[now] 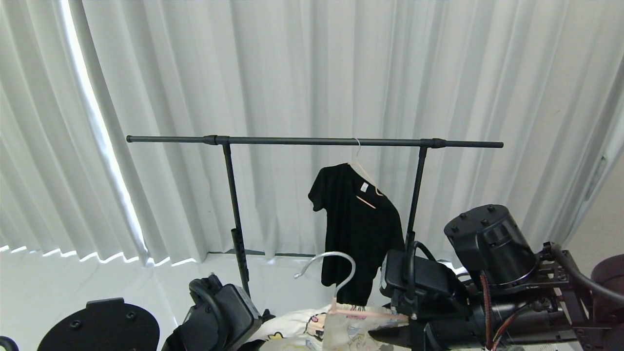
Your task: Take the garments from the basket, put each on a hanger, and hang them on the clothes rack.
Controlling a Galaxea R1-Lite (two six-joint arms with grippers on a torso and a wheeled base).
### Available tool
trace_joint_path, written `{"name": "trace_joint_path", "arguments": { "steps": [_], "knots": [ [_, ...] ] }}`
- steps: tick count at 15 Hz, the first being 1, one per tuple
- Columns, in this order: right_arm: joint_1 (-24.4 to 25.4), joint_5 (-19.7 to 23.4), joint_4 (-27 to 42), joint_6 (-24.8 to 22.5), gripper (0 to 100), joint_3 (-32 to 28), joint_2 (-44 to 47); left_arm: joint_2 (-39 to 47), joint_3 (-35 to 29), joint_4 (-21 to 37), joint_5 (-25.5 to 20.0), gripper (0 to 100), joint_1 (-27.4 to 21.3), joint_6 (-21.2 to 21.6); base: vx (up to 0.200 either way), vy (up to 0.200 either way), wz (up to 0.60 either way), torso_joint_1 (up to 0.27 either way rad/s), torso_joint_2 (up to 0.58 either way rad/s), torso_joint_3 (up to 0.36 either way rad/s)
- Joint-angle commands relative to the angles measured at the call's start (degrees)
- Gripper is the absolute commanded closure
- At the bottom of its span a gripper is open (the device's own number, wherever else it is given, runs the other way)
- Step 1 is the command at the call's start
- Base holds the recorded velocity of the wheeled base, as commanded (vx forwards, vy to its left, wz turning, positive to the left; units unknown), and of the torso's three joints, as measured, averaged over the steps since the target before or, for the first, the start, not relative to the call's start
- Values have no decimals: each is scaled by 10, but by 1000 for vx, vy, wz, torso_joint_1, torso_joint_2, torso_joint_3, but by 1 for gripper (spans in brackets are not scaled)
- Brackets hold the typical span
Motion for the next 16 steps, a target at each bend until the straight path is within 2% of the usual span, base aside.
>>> {"name": "trace_joint_path", "arguments": {
  "steps": [1, 4, 5, 6, 8, 13, 14, 16],
  "knots": [
    [2, 0, 0, 0, 100, 0, 0, 0, -1, -2, 0, 100, 0, 0, 0, 0, 0, 0, 0, 0],
    [0, -1, 0, -4, 100, -6, -4, 0, 1, -2, 0, 100, 0, 0, 0, 0, 0, 0, 0, 0],
    [-5, -1, 0, -26, 100, -7, -11, 1, 1, -2, 0, 100, -1, 0, 0, 0, 0, 0, 0, 0],
    [-10, -1, -1, -40, 100, -7, -14, 1, 1, -2, 0, 0, -1, 0, 0, 0, 0, 0, 0, 0],
    [-34, 0, 0, -92, 100, -4, -34, -3, 7, -2, 2, 0, 13, -1, 0, 0, 0, 0, 0, 0],
    [-125, 3, -2, -120, 100, -4, -66, -83, 70, -2, 3, 0, 31, -1, 0, 0, 0, 0, 0, 0],
    [-135, 5, -2, -122, 100, -4, -72, -100, 96, -2, 2, 0, 51, -1, 0, 0, 0, 0, 0, 0],
    [-143, 13, -4, -124, 100, -5, -84, -111, 135, -2, 0, 0, 144, -5, 0, 0, 0, 0, 0, 0]
  ]
}}
